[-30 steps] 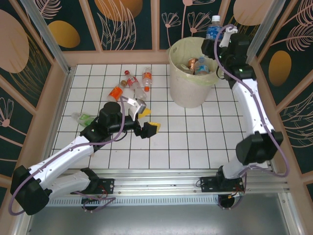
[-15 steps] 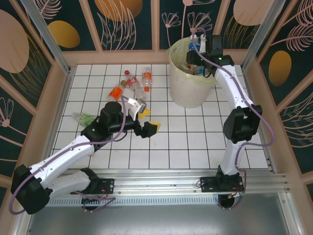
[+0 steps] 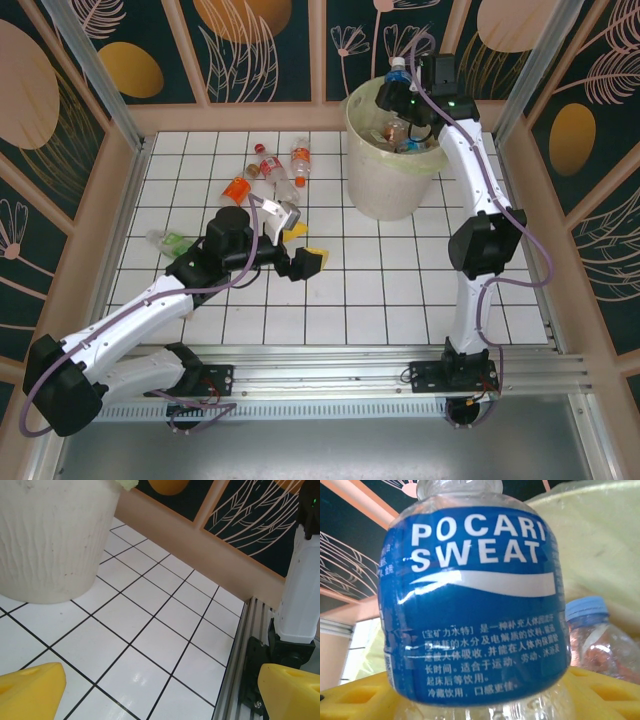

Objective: Put the plastic bottles in the bin

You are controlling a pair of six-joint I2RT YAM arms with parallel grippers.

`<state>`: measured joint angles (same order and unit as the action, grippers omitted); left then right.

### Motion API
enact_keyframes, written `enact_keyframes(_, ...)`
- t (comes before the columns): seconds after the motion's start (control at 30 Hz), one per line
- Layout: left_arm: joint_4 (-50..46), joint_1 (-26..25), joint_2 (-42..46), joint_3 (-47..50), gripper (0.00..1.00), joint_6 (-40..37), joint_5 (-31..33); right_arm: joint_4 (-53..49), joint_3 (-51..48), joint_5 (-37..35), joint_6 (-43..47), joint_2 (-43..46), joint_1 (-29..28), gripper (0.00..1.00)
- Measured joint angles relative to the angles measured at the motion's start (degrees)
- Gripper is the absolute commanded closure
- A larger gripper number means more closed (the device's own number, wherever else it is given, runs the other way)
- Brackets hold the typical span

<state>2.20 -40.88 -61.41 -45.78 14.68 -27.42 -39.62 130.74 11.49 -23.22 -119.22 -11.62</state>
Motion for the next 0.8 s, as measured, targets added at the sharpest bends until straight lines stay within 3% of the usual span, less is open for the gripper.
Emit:
enact_keyframes(0.2, -0.3, 0.0, 0.0, 0.0, 0.01, 0.0, 0.1, 1.3, -0.4, 3.6, -6.5, 0.0, 0.0, 0.1)
enact_keyframes(0.27, -0.3, 0.0, 0.0, 0.0, 0.01, 0.0, 0.1, 1.8, -0.3, 4.7, -7.6, 0.0, 0.0, 0.1)
enact_keyframes(0.43, -0.5, 0.0, 0.0, -0.2, 0.01, 0.0, 0.1, 2.0, -0.2, 6.8, -8.6, 0.0, 0.2, 0.12)
enact_keyframes(0.63, -0.5, 0.0, 0.0, -0.2, 0.01, 0.0, 0.1, 5.2, -4.7, 9.6, -8.2, 1.4, 1.0, 0.21)
enact_keyframes(0.8, -1.8, 0.0, 0.0, -1.5, 0.01, 0.0, 4.8, 8.0, -7.2, 12.2, -6.5, 2.3, 1.7, 0.2)
